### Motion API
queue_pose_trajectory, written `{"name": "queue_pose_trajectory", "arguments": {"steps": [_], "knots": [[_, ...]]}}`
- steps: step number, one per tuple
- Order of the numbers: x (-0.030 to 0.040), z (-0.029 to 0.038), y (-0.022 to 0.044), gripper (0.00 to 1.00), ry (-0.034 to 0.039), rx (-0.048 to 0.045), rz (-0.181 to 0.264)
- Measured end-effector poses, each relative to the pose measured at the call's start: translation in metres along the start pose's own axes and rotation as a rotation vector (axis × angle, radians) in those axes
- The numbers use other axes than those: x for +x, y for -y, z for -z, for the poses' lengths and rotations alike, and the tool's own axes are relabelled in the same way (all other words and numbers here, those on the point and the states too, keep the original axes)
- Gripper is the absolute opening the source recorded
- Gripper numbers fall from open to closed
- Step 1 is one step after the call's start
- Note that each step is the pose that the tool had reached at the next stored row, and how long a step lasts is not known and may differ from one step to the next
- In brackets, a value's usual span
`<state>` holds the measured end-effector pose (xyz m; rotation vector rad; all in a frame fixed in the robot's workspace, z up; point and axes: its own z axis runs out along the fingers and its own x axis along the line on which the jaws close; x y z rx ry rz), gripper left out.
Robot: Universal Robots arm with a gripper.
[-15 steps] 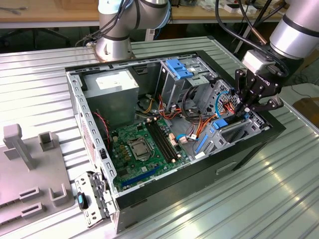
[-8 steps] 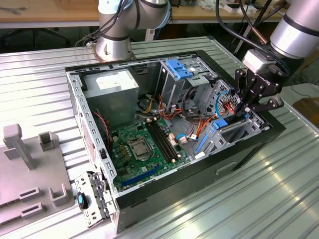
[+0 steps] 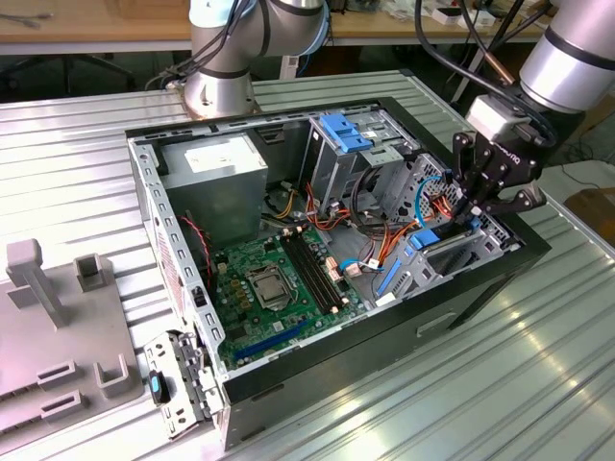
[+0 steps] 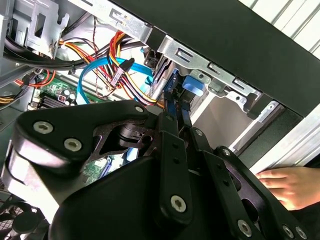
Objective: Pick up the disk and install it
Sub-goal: 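Insert the first disk wire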
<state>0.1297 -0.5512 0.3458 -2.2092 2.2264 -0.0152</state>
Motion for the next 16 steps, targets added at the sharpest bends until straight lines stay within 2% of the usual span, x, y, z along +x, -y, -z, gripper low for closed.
{"name": "queue_pose_trajectory", "arguments": {"steps": [16], "knots": [[0.0,-0.0053,-0.0001,0.17,0.0059,-0.0001,0.0]]}}
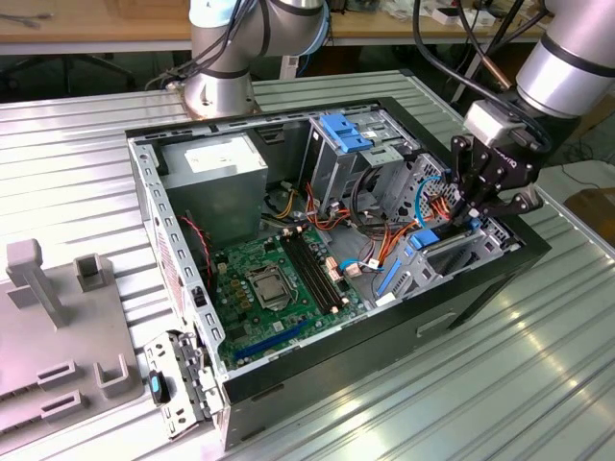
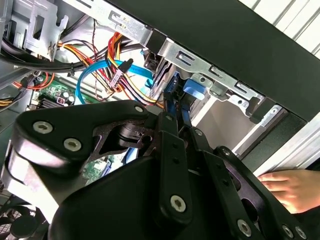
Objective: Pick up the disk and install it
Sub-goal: 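Insert the first disk wire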
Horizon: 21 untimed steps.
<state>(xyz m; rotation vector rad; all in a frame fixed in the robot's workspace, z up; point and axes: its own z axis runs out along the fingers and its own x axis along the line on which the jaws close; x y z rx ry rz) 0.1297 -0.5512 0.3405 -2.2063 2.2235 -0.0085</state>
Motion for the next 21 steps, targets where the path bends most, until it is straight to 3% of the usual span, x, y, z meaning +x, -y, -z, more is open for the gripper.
{"name": "queue_pose_trajectory", "arguments": {"steps": [12,13,14,21], "knots": [[0.0,-0.0013,0.0,0.18,0.003,0.0,0.0],[0.0,0.0008,0.0,0.18,0.0019,0.0001,0.0],[0.0,0.0024,0.0,0.24,0.0013,0.0,0.0],[0.0,0.0082,0.0001,0.24,0.0011,0.0,0.0]]}}
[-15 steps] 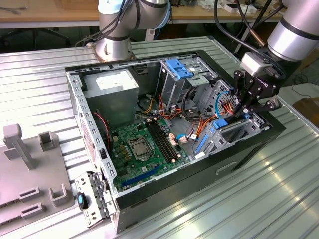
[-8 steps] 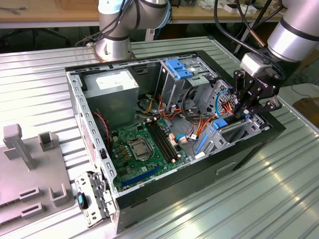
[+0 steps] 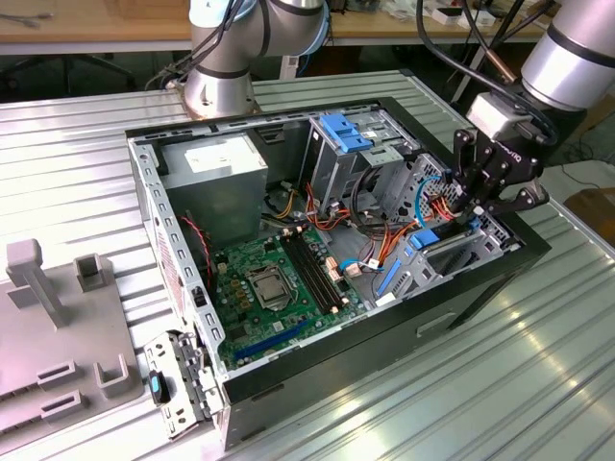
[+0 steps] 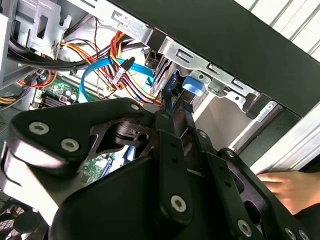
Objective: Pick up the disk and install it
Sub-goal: 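Insert the first disk wire, then insert the second disk wire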
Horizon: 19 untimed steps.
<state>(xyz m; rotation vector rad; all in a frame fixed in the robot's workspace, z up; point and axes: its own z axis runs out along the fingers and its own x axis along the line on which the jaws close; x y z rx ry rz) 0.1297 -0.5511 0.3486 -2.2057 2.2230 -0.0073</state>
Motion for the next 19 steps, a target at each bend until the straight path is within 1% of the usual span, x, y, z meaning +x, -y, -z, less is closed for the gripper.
{"name": "queue_pose_trajectory", "arguments": {"steps": [1,2,11,12,13,14,16,17,19], "knots": [[0.0,0.0001,0.0,0.16,-0.0001,0.0,0.0],[0.0,0.0001,0.0,0.11,-0.0002,0.0,0.0],[0.0,0.0001,-0.0003,0.11,-0.0004,0.0,0.0],[0.0001,0.0094,-0.0059,0.11,-0.0004,0.0,0.0],[0.0001,0.0247,-0.0058,0.11,-0.0003,0.0,0.0],[0.0001,0.0303,-0.0057,0.11,-0.0002,-0.0001,0.0],[-0.0001,0.0342,-0.0057,0.11,-0.0001,0.0,0.0],[-0.0012,0.0359,-0.0056,0.11,0.0003,0.0,0.0],[-0.0074,0.038,-0.0056,0.11,-0.0018,0.0,0.0]]}}
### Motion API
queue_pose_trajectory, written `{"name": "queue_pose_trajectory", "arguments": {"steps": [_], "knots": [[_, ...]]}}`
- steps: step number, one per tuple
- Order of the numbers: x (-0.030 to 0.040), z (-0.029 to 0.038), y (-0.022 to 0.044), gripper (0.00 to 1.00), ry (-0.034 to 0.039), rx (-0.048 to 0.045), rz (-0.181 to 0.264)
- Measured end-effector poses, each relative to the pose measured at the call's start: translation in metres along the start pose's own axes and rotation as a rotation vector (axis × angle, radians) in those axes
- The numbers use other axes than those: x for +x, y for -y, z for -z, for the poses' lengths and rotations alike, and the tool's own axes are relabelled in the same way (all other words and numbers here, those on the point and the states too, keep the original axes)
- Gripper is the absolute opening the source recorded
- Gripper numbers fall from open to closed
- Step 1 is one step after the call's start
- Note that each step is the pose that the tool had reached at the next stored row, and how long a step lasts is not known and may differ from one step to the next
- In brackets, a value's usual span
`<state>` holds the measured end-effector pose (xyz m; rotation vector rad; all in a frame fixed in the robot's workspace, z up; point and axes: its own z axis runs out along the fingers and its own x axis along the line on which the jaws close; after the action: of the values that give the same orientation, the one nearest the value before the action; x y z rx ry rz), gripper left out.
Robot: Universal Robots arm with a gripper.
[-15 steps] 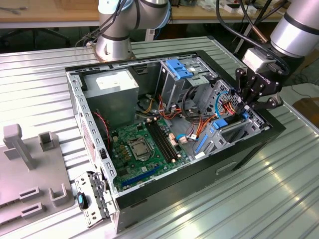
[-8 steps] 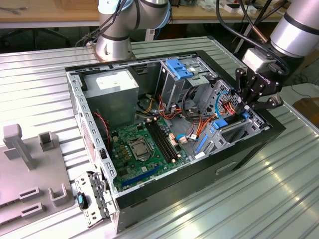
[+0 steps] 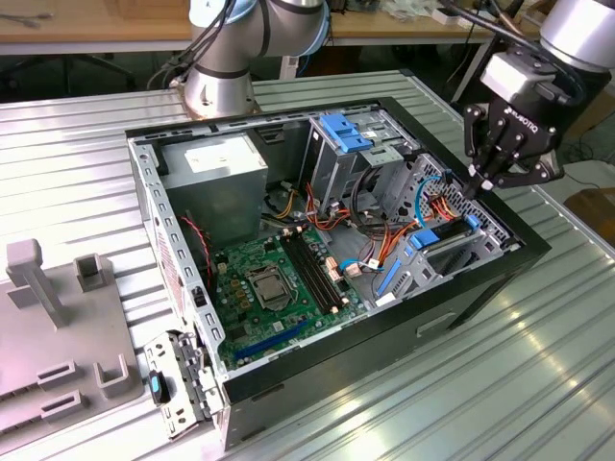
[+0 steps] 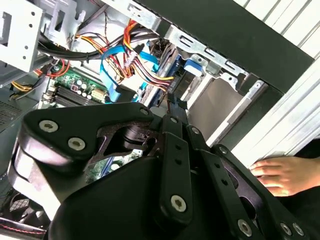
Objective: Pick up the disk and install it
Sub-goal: 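Insert the second disk wire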
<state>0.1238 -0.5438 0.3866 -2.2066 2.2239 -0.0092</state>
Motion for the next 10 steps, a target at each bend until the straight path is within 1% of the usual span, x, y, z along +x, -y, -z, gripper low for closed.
{"name": "queue_pose_trajectory", "arguments": {"steps": [1,4,7,8,10], "knots": [[-0.0021,0.0011,0.0,0.11,-0.0004,0.0,0.0],[-0.0151,0.0087,0.0,0.11,-0.0051,0.0,0.0],[-0.0246,0.0093,-0.0001,0.11,-0.0051,0.0001,0.0],[-0.0289,0.01,-0.0001,0.11,-0.0056,0.0,0.0],[-0.0344,0.0109,-0.0002,0.11,-0.0085,-0.0004,0.0]]}}
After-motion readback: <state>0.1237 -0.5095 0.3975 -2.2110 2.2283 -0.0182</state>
